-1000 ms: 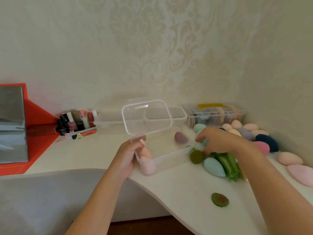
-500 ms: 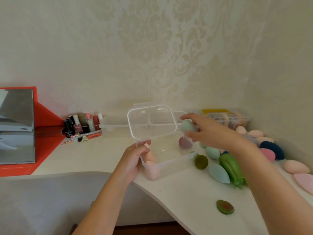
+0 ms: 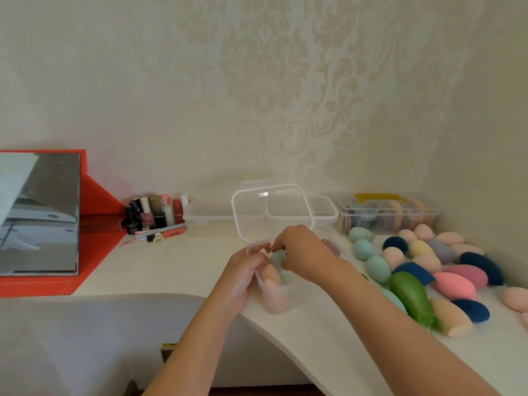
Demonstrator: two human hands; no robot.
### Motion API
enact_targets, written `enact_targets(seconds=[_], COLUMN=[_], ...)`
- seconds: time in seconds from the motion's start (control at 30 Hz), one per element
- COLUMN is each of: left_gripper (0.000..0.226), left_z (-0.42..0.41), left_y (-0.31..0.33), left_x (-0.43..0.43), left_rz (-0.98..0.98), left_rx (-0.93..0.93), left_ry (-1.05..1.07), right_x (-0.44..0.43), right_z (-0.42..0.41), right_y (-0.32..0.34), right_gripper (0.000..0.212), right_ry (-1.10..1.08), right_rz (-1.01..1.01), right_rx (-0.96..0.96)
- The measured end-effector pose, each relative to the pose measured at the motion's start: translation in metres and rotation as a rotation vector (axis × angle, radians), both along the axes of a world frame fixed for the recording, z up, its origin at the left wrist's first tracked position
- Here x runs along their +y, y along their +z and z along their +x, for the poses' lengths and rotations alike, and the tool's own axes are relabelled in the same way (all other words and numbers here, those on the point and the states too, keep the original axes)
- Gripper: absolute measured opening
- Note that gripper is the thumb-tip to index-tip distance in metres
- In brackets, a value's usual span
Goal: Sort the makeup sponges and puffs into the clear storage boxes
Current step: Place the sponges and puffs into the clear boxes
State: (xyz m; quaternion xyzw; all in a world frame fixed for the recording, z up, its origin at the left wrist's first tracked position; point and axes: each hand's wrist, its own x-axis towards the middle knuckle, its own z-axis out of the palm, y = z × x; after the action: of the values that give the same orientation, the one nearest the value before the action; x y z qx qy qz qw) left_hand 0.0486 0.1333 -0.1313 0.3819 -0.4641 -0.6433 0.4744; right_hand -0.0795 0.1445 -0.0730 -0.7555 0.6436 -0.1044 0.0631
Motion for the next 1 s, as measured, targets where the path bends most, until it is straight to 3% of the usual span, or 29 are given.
enact_targets(seconds=[0.13, 0.23, 0.33, 0.43, 0.53, 0.6, 0.77, 0.9, 1.0], left_gripper=[0.019, 0.032, 0.045, 0.043, 0.027, 0.027, 0.039, 0.040, 0.038], left_z=[-0.002, -0.003, -0.002, 0.001, 0.003, 0.002, 0.001, 0.006, 0.006], left_y=[0.000, -0.002, 0.004, 0.012, 0.022, 0.030, 0.033, 0.028, 0.023], left_x=[0.001, -0.001, 0.001, 0.005, 0.007, 0.007, 0.007, 0.012, 0.012], left_rz=[-0.011, -0.013, -0.029, -0.276, -0.649, -0.786, -0.772, -0.769, -0.758], left_rx=[-0.055, -0.174, -0.420, -0.722, -0.895, -1.022, -1.120, -1.098, -1.069], left_ry=[0.056, 0.152, 0.350, 0.454, 0.324, 0.181, -0.128, -0.123, -0.082], right_x=[-0.005, -0.007, -0.006, -0.003, -0.001, -0.001, -0.002, -0.002, 0.003], right_z=[-0.003, -0.005, -0.007, -0.008, -0.010, -0.012, -0.022, -0.036, -0.057], right_y=[-0.010, -0.015, -0.017, -0.016, -0.014, -0.013, -0.010, -0.005, 0.010], right_gripper=[0.023, 0.027, 0.025, 0.026, 0.024, 0.022, 0.023, 0.023, 0.025], right_ry=[-0.037, -0.058, -0.071, -0.067, -0.067, -0.070, -0.140, -0.155, -0.237], right_rz=[-0.105, -0.087, -0.036, 0.003, 0.028, 0.060, 0.134, 0.109, -0.077], right_rx=[-0.073, -0.106, -0.200, -0.282, -0.330, -0.376, -0.565, -0.641, -0.616])
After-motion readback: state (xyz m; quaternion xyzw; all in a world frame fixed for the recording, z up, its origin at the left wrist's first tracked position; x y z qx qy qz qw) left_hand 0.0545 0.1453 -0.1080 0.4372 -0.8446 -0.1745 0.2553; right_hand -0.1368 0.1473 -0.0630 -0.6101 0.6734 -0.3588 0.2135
